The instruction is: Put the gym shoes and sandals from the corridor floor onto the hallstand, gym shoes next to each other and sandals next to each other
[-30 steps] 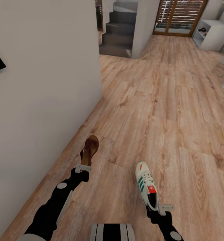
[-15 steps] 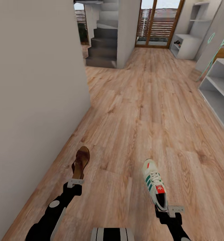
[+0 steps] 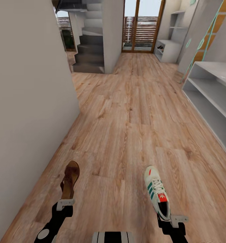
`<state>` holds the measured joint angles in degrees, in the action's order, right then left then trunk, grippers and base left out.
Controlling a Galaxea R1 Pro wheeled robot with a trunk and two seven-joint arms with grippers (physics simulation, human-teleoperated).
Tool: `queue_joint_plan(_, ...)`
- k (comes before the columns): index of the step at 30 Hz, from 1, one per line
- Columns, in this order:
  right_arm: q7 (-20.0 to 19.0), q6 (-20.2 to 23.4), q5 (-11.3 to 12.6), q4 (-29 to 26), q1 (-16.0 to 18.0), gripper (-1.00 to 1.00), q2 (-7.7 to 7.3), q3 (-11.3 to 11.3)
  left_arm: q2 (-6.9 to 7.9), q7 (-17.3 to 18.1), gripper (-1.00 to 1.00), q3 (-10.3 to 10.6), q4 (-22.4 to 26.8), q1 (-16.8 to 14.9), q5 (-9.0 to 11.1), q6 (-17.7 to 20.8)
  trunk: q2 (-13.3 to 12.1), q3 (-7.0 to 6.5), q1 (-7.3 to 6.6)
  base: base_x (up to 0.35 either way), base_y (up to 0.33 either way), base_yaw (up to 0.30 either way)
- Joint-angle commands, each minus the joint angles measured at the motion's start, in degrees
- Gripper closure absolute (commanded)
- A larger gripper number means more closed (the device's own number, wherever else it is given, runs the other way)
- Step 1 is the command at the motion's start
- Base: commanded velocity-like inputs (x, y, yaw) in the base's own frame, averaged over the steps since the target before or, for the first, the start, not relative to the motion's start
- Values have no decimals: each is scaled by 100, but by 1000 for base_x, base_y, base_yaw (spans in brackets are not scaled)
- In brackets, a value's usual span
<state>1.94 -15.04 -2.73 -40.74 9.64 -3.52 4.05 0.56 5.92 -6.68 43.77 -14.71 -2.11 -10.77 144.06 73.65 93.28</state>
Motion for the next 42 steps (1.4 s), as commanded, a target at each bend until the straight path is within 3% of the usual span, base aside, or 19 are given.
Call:
queue_joint_plan(1,25,-55,-26,12,-9,100,4,-1,-4,34,100,-44,-63,64,-39,-39,0,-26,-3,0,0,-234)
queue_joint_plan(11,25,-356,-26,25,-121,100,9,-1,24,-37,100,-454,-781,166,-42,-640,-14,-314,-29,0,0,-234)
queue_joint_plan(16,21,-373,-34,145,-150,100,16,-4,164,-49,100,-655,-1273,169,-25,-1063,-20,-458,-42,0,0,-234)
queue_joint_plan(21,13,-420,-35,322,-154,100,25,-8,206,-48,100,-839,-1513,170,-31,-1274,-27,-602,-55,0,0,-234)
queue_joint_plan(42,25,-658,-38,537,-155,100,27,-9,207,-47,100,-888,-1870,170,-70,-1514,-55,-1205,-109,0,0,-230)
